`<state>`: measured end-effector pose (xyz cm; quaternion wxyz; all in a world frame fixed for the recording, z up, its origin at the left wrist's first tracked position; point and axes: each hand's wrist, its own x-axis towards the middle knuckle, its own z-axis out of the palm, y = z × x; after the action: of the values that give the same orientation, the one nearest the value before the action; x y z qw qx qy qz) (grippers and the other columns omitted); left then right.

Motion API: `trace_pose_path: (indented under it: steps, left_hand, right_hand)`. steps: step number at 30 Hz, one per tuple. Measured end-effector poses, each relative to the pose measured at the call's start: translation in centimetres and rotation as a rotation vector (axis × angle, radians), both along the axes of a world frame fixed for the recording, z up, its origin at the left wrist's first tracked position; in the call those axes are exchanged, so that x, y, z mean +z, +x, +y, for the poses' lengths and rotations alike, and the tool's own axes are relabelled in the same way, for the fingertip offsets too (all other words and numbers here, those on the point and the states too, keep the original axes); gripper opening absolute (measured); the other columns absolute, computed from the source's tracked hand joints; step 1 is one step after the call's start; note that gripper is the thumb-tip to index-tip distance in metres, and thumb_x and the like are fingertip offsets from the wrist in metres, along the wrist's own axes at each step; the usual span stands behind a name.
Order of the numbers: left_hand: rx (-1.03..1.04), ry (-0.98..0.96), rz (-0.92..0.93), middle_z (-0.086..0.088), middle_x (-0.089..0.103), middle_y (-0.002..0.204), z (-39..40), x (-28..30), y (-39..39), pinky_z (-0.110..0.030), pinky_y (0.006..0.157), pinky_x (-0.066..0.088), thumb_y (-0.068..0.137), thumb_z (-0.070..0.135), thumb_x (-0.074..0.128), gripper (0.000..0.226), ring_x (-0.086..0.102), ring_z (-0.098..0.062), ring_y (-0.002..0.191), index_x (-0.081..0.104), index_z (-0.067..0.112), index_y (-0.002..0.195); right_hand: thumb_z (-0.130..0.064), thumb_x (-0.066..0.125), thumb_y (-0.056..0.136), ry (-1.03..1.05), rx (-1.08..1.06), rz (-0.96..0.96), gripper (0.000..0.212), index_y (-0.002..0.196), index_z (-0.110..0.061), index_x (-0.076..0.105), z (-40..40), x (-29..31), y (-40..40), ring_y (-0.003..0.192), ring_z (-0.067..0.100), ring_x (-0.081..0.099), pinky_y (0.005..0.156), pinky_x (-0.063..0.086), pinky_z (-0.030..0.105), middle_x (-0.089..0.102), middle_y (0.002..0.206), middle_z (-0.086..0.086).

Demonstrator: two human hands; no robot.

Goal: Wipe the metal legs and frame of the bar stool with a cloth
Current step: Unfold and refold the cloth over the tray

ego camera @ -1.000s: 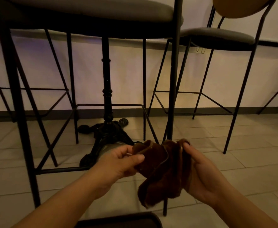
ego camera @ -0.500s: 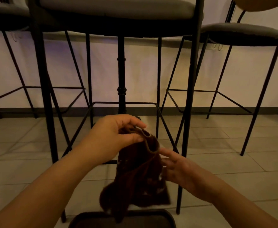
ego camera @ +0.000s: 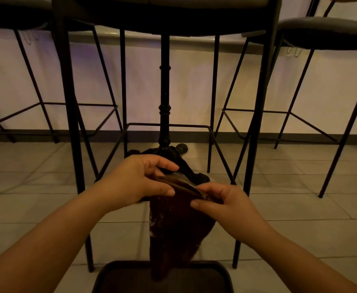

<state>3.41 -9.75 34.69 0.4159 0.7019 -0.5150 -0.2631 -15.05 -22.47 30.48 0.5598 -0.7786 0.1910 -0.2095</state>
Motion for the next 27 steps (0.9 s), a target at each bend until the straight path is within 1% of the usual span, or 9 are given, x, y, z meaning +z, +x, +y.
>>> trace_pose_path:
  steps: [4, 7, 9, 12, 15, 19, 21, 24, 27]
  left_hand:
    - [-0.071, 0.185, -0.036, 0.014, 0.073, 0.090, 0.8, -1.3, 1.3, -0.017, 0.074, 0.054, 0.073, 0.019, 0.079, 0.041, 0.069, -0.002, 0.086, 0.068, 0.051, 0.095]
    - [-0.074, 0.266, -0.041, 0.015, 0.073, 0.088, 0.8, -2.1, 1.3, -0.010, 0.068, 0.048, 0.076, 0.036, 0.074, 0.015, 0.067, 0.003, 0.084, 0.073, 0.043, 0.088]
    - [-0.061, 0.203, 0.105, 0.012, 0.073, 0.091, 0.8, -2.8, 0.9, -0.014, 0.075, 0.045, 0.072, 0.047, 0.072, 0.019, 0.066, 0.002, 0.087, 0.073, 0.038, 0.088]
    - [-0.095, 0.098, 0.447, 0.008, 0.070, 0.110, 0.8, -4.5, -0.1, -0.026, 0.094, 0.043, 0.059, 0.054, 0.080, 0.047, 0.063, -0.005, 0.107, 0.069, 0.038, 0.102]
    - [-0.155, 0.177, 0.505, 0.005, 0.066, 0.122, 0.1, -6.0, -1.5, -0.031, 0.101, 0.043, 0.065, 0.038, 0.083, 0.062, 0.059, -0.011, 0.117, 0.058, 0.031, 0.121]
    - [-0.111, 0.189, 0.534, 0.002, 0.072, 0.109, -0.7, -6.0, -2.4, -0.013, 0.078, 0.050, 0.075, 0.015, 0.074, 0.032, 0.066, -0.009, 0.105, 0.067, 0.017, 0.106]
    - [-0.046, 0.164, 0.559, -0.002, 0.074, 0.104, -0.8, -5.5, -2.3, -0.014, 0.073, 0.052, 0.071, 0.019, 0.073, 0.030, 0.069, -0.013, 0.099, 0.069, 0.014, 0.100]
    - [0.024, 0.176, 0.535, -0.007, 0.075, 0.099, -0.6, -4.7, -1.9, -0.024, 0.078, 0.050, 0.077, 0.019, 0.073, 0.027, 0.071, -0.017, 0.094, 0.070, 0.013, 0.103]
    - [0.063, 0.298, 0.458, -0.004, 0.076, 0.095, -0.3, -4.2, -0.9, -0.026, 0.075, 0.052, 0.079, 0.019, 0.073, 0.025, 0.072, -0.015, 0.089, 0.071, 0.016, 0.103]
  right_hand:
    - [-0.018, 0.072, 0.081, -0.033, -0.016, 0.007, 0.018, 0.085, -0.035, 0.075, -0.4, 0.2, -0.2, 0.079, 0.003, 0.069, 0.067, 0.052, 0.010, 0.074, 0.083, -0.009]
    - [-0.024, 0.072, 0.079, 0.017, -0.016, 0.014, 0.011, 0.083, -0.034, 0.075, -0.6, 0.5, -0.2, 0.080, 0.004, 0.070, 0.064, 0.053, 0.011, 0.074, 0.083, -0.008]
    - [-0.031, 0.072, 0.075, 0.048, -0.008, 0.002, 0.008, 0.082, -0.036, 0.075, -0.7, 1.1, -0.2, 0.081, 0.003, 0.071, 0.063, 0.053, 0.012, 0.074, 0.085, -0.009]
    - [-0.042, 0.071, 0.062, 0.130, -0.004, -0.074, 0.022, 0.081, -0.033, 0.075, -0.7, 2.4, -0.2, 0.081, 0.007, 0.072, 0.063, 0.055, 0.016, 0.075, 0.086, -0.006]
    - [-0.039, 0.071, 0.061, 0.179, -0.038, -0.171, 0.024, 0.083, -0.029, 0.076, -0.6, 3.7, 0.2, 0.079, 0.010, 0.072, 0.060, 0.055, 0.017, 0.075, 0.085, -0.003]
    - [-0.031, 0.071, 0.072, 0.301, -0.190, -0.239, 0.025, 0.095, -0.024, 0.074, -2.0, 3.9, 0.4, 0.079, 0.011, 0.073, 0.057, 0.055, 0.019, 0.076, 0.088, -0.002]
    - [-0.037, 0.070, 0.073, 0.478, -0.218, -0.183, 0.040, 0.110, -0.022, 0.068, -2.7, 2.3, 0.0, 0.088, 0.015, 0.072, 0.066, 0.058, 0.028, 0.075, 0.099, 0.000]
    - [-0.042, 0.074, 0.073, 0.737, -0.010, 0.066, 0.063, 0.128, -0.018, 0.056, -1.3, -1.4, -0.9, 0.101, 0.025, 0.070, 0.085, 0.052, 0.042, 0.072, 0.111, 0.009]
    - [-0.014, 0.088, 0.061, 0.749, -0.051, 0.147, 0.108, 0.148, -0.027, 0.024, -0.3, -3.8, -1.1, 0.099, 0.028, 0.070, 0.087, 0.050, 0.039, 0.066, 0.119, 0.016]
